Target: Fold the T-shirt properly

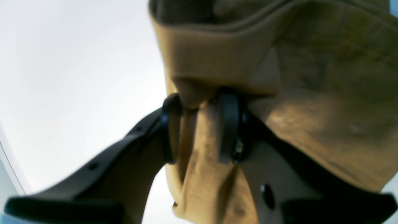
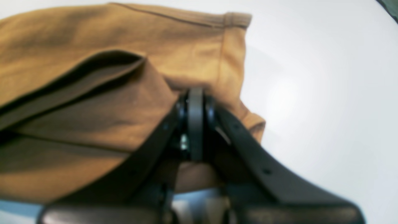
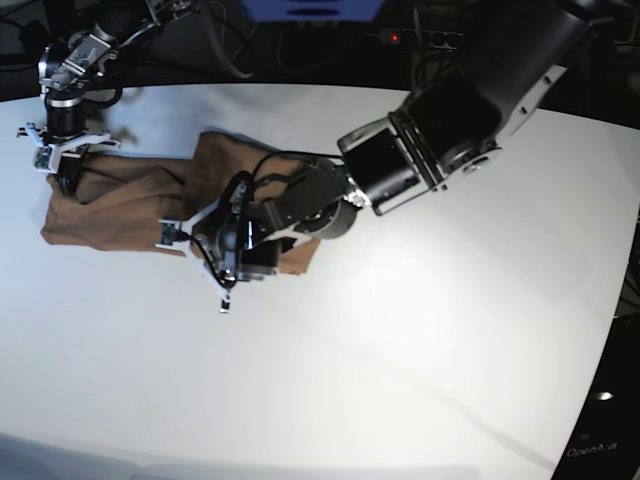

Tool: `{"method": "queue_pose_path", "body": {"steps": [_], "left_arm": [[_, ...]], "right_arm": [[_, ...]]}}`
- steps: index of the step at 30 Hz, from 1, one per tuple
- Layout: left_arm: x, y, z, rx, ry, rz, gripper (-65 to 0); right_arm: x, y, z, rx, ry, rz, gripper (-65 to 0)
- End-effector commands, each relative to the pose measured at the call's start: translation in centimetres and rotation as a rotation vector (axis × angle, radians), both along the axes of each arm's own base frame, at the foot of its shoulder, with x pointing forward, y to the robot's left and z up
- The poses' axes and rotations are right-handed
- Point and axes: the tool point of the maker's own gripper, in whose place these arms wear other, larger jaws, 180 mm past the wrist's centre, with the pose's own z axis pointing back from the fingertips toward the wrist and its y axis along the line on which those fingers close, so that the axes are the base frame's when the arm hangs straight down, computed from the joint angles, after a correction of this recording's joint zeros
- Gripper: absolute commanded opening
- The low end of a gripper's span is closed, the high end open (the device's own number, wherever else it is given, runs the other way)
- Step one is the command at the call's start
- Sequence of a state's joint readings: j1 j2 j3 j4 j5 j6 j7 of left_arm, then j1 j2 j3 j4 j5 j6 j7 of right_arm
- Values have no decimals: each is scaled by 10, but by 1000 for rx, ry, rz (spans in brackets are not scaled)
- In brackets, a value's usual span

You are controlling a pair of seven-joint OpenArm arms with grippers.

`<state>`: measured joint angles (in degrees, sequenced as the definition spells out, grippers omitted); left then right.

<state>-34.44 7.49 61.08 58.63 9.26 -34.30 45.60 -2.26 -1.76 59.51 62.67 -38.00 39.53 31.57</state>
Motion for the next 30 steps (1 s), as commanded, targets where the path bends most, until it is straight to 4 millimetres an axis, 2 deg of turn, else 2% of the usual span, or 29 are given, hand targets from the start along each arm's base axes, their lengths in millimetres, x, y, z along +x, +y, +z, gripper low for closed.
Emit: {"method": "queue_pose_path", "body": {"steps": [1,4,9,12,13,30], "left_arm": [[12,-12,20,-37,-45,-9,-470],[13,-11,20,-39,-46,-3,-472],[36,-4,36,-110,-33,101,-480],[45,0,41,-136,-26,140,-568],[46,1,42,-140,-27,145,-569],[47,6,43,-107,-31,158,-568]], "right_arm": [[-23,8,-34,12,201,27,-643],[-23,8,-34,12,201,27,-643],[-24,7,-35,12,203,26,-643],[-24,7,-35,12,203,26,-643],[-24,7,-35,12,203,26,-643],[-24,7,-35,12,203,26,-643]]}}
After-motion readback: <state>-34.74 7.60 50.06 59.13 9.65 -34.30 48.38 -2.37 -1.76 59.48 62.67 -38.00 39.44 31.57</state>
